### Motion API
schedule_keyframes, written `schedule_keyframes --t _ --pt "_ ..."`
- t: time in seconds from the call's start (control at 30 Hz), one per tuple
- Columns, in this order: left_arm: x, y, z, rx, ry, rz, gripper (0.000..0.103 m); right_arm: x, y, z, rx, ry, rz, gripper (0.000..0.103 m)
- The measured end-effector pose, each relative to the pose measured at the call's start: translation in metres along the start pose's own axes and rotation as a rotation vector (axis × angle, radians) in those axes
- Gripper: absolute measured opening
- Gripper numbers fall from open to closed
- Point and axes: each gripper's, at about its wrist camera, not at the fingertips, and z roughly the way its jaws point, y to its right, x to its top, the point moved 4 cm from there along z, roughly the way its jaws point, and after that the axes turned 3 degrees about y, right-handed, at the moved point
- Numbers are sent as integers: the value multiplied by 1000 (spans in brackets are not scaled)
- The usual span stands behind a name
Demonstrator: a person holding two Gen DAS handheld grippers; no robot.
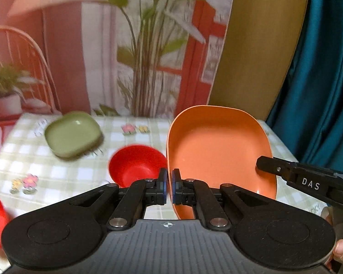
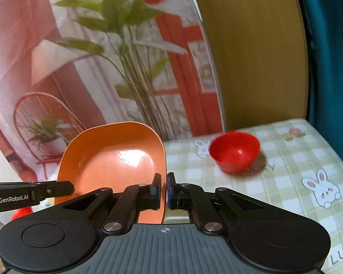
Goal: Organize plates and bowls
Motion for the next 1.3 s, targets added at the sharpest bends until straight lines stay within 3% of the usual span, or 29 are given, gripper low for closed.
schedule_keyframes --t 0.2,0.57,1.03,1.3 --pt "-24 6 42 1 -98 33 5 -24 27 23 -36 -71 43 4" --pt "-49 22 76 -6 -205 87 6 -54 59 42 -71 -167 89 4" --pt "-58 24 92 26 -247 129 7 -64 62 53 -90 -190 77 5" --pt "-59 24 99 35 -265 140 12 -63 65 57 -105 -200 71 11"
